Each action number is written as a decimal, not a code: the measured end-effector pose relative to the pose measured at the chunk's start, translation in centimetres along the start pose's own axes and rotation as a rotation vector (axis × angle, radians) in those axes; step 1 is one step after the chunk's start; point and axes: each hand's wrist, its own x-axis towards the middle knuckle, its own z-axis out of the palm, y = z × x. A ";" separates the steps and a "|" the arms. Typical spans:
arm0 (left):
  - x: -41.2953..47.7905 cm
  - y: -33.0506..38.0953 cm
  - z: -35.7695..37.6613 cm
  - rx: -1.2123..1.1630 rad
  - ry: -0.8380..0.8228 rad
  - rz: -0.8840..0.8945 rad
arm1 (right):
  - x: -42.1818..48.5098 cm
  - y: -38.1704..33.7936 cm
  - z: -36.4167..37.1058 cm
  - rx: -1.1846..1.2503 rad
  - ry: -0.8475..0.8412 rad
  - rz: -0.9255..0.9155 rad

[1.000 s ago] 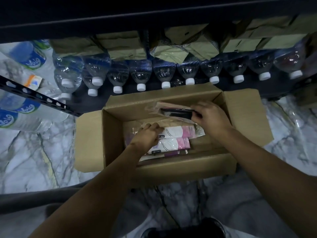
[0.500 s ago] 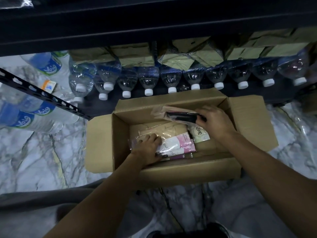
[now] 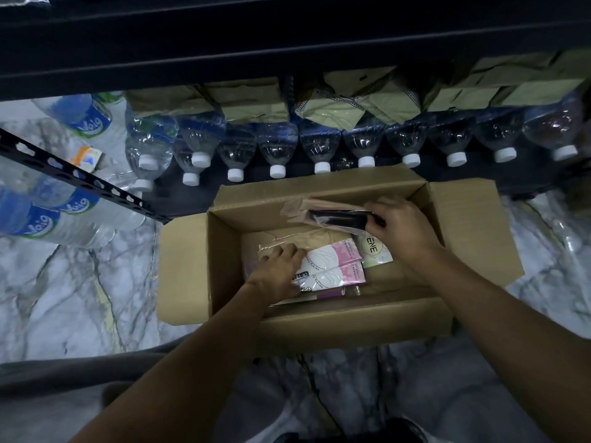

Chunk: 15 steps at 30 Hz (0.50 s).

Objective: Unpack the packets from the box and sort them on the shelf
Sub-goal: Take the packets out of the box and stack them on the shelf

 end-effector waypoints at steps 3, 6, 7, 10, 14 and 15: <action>-0.1 0.5 0.0 0.099 0.016 0.019 | 0.0 0.1 0.0 0.002 0.008 -0.007; 0.4 0.7 0.5 0.258 0.052 0.005 | -0.1 0.1 0.1 0.002 0.010 -0.008; 0.5 0.7 0.4 0.279 0.065 0.001 | -0.1 0.1 0.1 0.000 0.012 -0.011; 0.6 0.6 0.0 0.198 0.044 -0.014 | 0.0 0.1 0.1 -0.008 0.019 -0.013; -0.1 0.3 -0.9 0.124 0.064 -0.037 | 0.1 0.0 0.1 -0.004 0.031 -0.013; -0.3 0.2 -1.1 0.109 0.082 -0.038 | 0.1 0.0 0.1 -0.004 0.031 -0.019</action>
